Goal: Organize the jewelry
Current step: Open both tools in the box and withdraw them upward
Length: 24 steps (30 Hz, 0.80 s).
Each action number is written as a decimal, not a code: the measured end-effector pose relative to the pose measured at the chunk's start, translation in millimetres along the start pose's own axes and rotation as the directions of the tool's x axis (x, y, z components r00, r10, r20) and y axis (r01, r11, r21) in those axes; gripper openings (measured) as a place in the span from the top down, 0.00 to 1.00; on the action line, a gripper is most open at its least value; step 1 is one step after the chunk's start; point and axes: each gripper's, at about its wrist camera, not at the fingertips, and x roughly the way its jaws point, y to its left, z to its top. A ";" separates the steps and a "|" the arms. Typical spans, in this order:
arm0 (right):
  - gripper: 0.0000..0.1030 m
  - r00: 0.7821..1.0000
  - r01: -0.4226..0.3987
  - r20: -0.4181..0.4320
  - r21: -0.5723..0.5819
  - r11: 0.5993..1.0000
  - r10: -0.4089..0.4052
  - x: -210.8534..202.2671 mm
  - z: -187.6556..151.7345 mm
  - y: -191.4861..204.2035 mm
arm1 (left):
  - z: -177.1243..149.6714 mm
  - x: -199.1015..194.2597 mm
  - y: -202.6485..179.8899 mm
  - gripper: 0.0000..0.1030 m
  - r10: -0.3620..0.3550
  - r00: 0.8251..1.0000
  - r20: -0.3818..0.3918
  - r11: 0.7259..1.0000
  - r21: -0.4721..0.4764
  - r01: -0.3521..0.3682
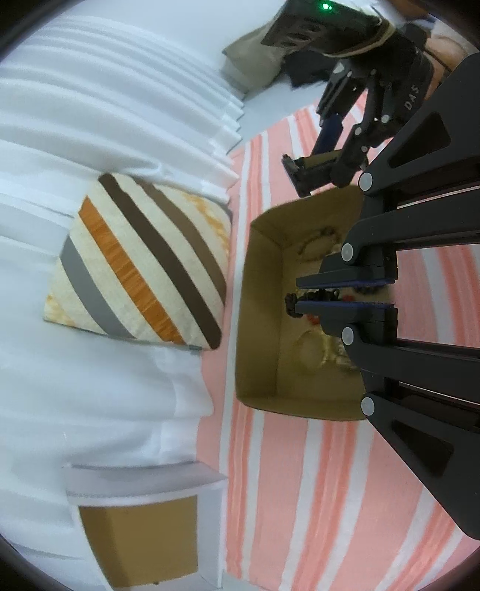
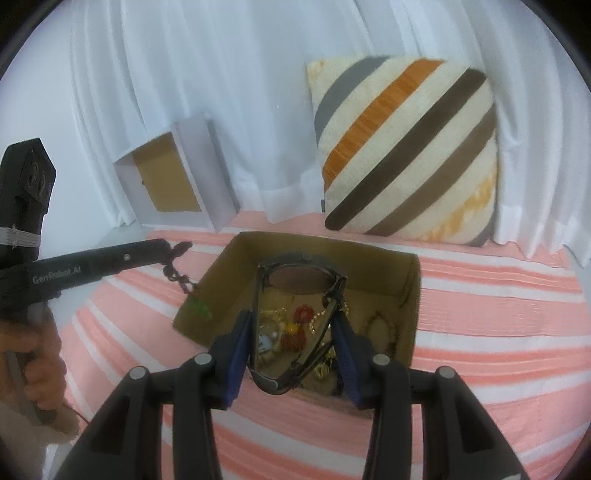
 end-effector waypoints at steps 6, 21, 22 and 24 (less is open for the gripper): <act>0.58 0.999 0.017 -0.051 0.007 1.000 -0.016 39.2 5.0 -9.7 | 1.9 47.3 9.6 0.96 0.043 0.998 -0.052 0.999 -0.004 -0.043; 0.30 0.988 0.078 -0.135 0.019 0.997 -0.075 77.7 -11.8 -24.2 | -22.4 77.9 23.9 0.15 0.152 0.984 -0.092 0.988 -0.015 -0.154; 0.29 0.988 0.083 -0.133 0.021 0.996 -0.080 76.9 -11.3 -24.5 | -23.6 76.0 23.3 0.13 0.149 0.985 -0.092 0.988 -0.016 -0.151; 0.27 0.989 0.087 -0.125 0.032 0.996 -0.082 68.4 -12.1 -24.4 | -25.5 70.0 20.4 0.07 0.159 0.984 -0.083 0.987 -0.006 -0.160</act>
